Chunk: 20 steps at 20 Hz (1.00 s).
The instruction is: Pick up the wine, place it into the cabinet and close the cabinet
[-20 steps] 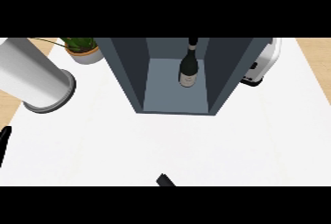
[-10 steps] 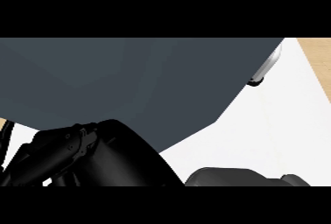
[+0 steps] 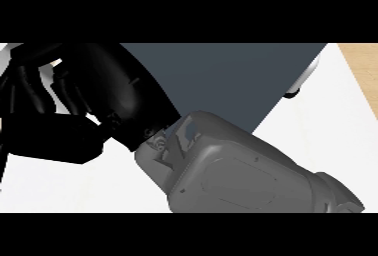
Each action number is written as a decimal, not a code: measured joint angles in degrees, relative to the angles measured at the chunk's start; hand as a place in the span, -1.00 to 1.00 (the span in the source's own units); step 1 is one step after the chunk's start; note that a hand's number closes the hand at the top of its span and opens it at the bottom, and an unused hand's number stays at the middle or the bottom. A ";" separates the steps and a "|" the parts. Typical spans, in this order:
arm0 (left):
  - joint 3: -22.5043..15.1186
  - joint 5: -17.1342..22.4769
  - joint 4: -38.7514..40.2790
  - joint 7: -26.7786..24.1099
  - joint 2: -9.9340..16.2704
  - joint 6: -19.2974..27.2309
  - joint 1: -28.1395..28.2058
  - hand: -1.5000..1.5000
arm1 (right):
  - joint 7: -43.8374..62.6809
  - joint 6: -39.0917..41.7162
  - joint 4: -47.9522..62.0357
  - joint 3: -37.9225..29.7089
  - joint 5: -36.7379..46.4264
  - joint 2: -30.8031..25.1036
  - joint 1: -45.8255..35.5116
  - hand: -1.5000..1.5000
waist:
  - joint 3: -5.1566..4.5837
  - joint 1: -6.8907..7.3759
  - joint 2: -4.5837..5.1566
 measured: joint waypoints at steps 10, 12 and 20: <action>0.98 -2.07 0.56 2.34 -2.23 -0.66 -1.11 -1.00 | -10.91 10.25 11.78 -7.23 -1.97 0.07 -0.33 1.00 | -0.36 -0.01 -1.19; 0.23 -3.22 0.59 2.32 -2.88 -0.14 -1.37 -1.00 | -13.02 11.31 13.30 -7.07 -1.86 0.03 -0.60 1.00 | -0.55 0.13 -1.47; 0.28 -3.88 0.43 2.78 -3.52 -0.13 -1.82 -1.00 | -19.63 15.73 19.40 -6.71 -2.01 -0.09 -3.06 1.00 | -1.83 1.46 -1.94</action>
